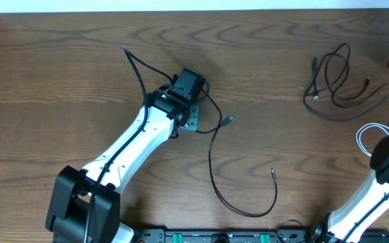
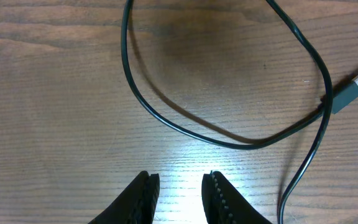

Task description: Untangle cables

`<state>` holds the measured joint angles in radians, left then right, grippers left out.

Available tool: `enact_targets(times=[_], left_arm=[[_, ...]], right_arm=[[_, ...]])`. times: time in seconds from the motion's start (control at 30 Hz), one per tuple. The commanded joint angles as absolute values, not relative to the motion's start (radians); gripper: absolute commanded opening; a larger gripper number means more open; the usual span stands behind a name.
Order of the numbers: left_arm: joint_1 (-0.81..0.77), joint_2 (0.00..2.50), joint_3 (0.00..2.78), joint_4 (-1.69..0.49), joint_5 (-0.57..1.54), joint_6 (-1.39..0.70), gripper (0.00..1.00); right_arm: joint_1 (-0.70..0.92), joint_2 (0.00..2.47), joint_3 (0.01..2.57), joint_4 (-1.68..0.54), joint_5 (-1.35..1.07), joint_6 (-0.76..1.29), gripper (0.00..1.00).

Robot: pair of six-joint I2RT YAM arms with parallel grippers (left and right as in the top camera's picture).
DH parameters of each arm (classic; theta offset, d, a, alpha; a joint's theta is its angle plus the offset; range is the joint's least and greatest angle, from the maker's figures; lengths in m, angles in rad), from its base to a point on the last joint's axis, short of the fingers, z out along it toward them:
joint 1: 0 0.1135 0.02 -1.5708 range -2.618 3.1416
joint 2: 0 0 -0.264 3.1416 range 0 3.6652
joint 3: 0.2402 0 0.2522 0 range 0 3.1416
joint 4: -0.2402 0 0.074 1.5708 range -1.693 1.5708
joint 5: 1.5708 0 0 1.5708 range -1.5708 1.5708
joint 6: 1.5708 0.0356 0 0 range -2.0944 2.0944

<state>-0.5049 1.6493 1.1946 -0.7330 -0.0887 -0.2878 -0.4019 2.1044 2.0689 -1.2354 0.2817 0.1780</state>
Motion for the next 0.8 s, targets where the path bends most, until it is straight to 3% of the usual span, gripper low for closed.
enact_targets(times=[0.0, 0.13, 0.3, 0.5, 0.77], left_arm=[[-0.5, 1.646, 1.195, -0.736, -0.106, -0.285, 0.29], [-0.5, 1.646, 1.195, -0.732, -0.106, -0.285, 0.29], [-0.5, 1.647, 1.195, -0.721, -0.106, -0.286, 0.29], [-0.5, 1.647, 1.195, -0.72, -0.106, -0.286, 0.29], [-0.501, 1.647, 1.195, -0.72, -0.106, -0.286, 0.29]], right_arm=[[-0.398, 2.126, 2.079, -1.254, 0.249, 0.189, 0.43], [-0.398, 2.129, 2.079, -1.271, 0.139, 0.176, 0.73], [-0.398, 2.13, 2.078, -1.29, -0.035, 0.073, 0.95], [-0.397, 2.13, 2.078, -1.256, -0.042, 0.036, 0.99], [-0.382, 2.152, 2.057, -1.205, -0.239, 0.044, 0.99]])
